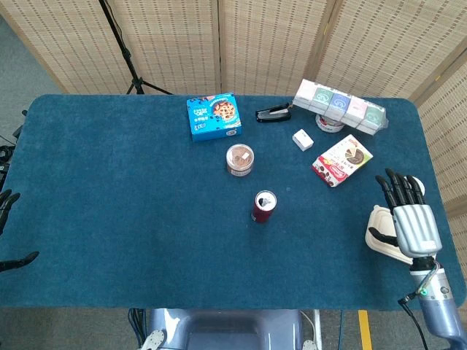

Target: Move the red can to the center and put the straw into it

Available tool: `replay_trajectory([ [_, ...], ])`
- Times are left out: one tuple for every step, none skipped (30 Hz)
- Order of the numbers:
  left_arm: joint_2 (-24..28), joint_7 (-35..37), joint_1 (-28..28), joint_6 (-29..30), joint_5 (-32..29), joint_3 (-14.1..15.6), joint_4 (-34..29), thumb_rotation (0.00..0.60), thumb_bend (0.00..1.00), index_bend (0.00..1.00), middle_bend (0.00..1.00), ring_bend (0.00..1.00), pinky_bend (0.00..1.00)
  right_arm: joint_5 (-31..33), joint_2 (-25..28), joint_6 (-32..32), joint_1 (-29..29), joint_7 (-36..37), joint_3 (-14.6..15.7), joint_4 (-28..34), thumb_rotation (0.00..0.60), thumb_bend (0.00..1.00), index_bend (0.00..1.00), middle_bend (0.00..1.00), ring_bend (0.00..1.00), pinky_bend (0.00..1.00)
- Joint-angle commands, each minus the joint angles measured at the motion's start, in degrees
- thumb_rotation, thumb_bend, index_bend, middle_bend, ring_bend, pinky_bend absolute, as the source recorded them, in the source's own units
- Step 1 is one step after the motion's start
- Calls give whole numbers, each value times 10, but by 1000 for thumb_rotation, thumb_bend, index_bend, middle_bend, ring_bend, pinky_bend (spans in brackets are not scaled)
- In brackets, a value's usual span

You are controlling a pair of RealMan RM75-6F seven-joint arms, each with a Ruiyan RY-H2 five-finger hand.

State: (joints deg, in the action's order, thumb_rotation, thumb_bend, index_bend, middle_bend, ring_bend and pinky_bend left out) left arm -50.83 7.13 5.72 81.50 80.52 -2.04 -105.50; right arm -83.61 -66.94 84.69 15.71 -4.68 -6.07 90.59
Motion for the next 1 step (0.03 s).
replay_trajectory([
  [-29, 1, -6, 6, -1, 2, 28, 600, 100, 0, 0, 0, 0, -27, -35, 46, -34, 22, 17, -55, 600, 0, 0, 0, 0, 0],
])
